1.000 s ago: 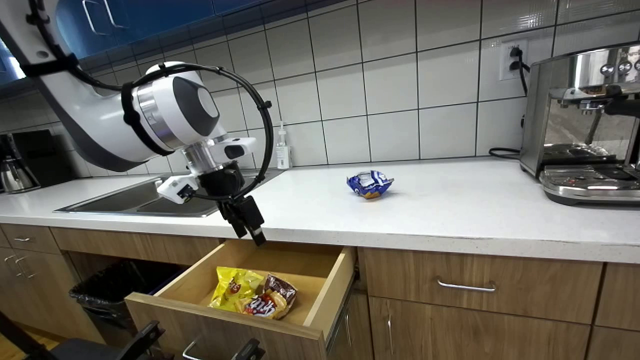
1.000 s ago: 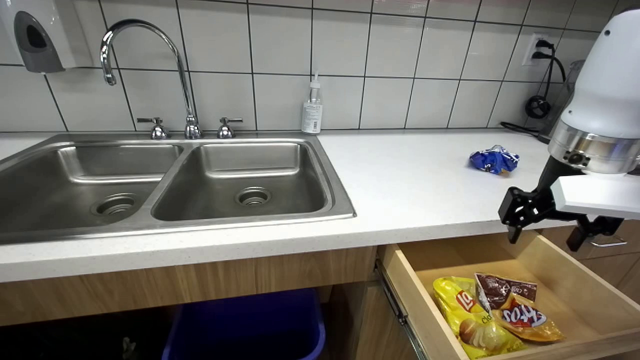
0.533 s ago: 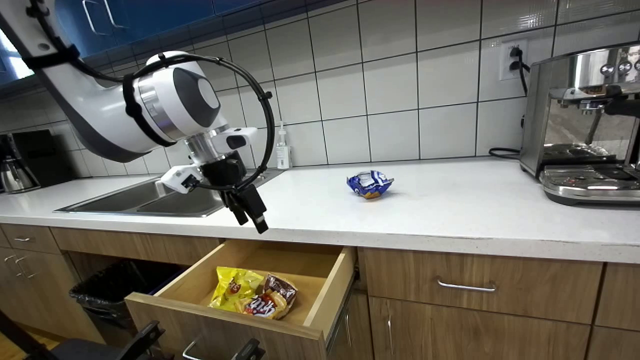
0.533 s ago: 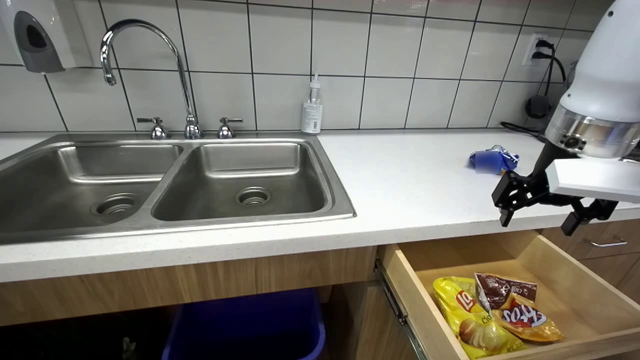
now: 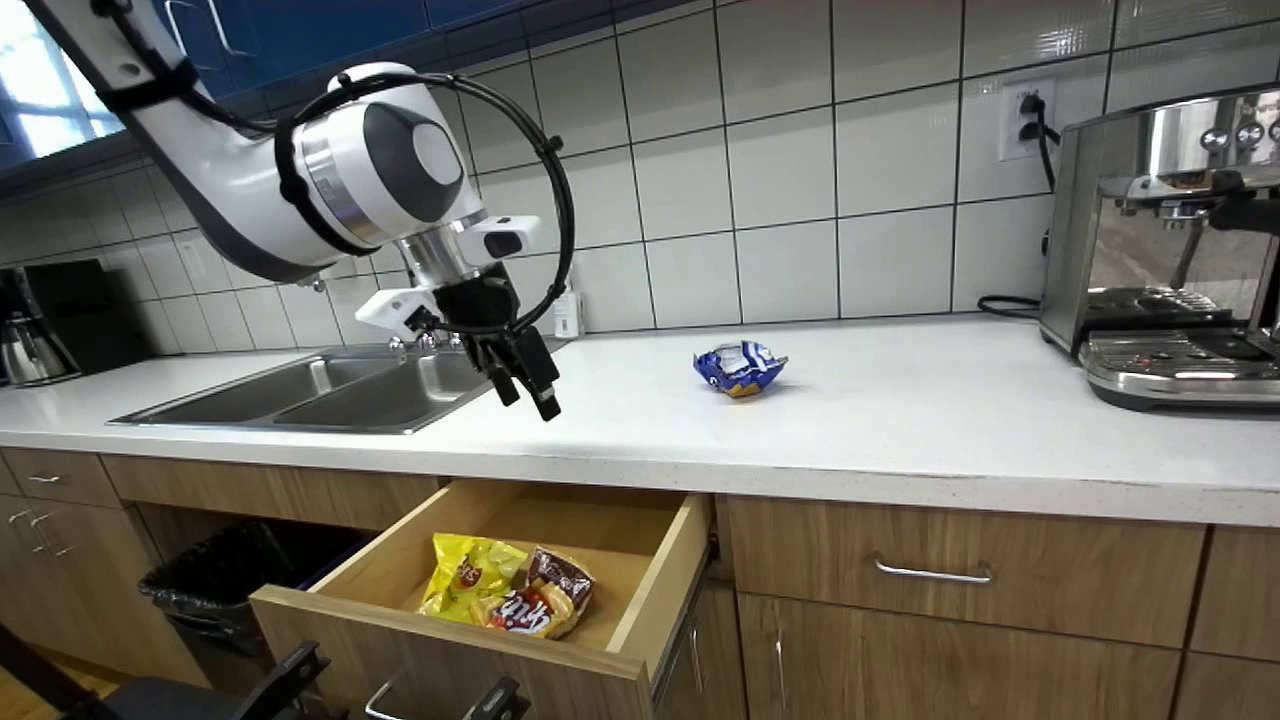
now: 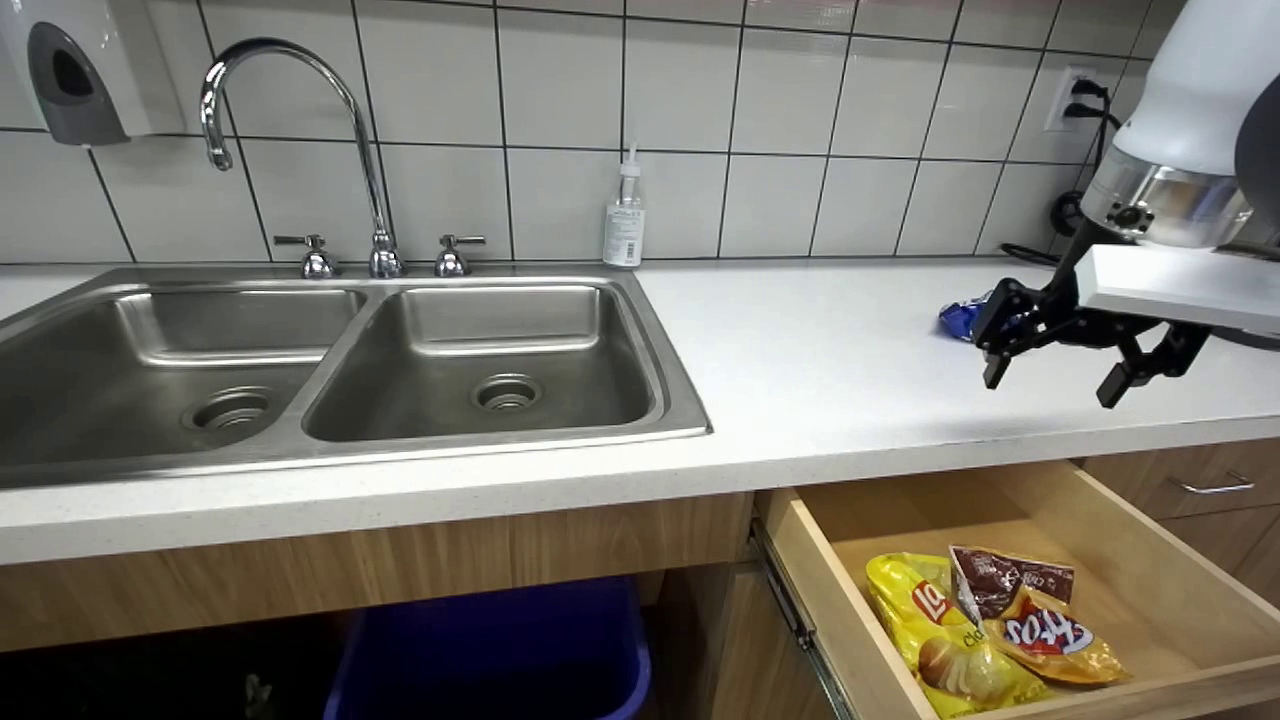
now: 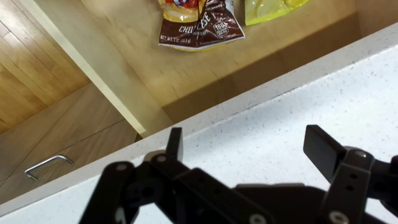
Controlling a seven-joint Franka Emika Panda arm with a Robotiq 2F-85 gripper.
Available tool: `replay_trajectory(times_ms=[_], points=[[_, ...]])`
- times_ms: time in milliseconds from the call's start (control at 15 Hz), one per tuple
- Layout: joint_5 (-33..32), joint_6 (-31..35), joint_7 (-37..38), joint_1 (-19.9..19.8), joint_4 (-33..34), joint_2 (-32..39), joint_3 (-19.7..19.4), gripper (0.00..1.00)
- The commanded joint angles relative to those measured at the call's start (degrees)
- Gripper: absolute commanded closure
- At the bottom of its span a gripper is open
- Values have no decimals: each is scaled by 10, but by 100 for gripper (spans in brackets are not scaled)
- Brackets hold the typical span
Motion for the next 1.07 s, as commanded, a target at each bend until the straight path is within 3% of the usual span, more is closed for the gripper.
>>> replay_trajectory(times_ms=[0,1000], points=[[37,-32,-58,-34,40,7,24,0],[132,-78,-171,-66,214,94,5,0]])
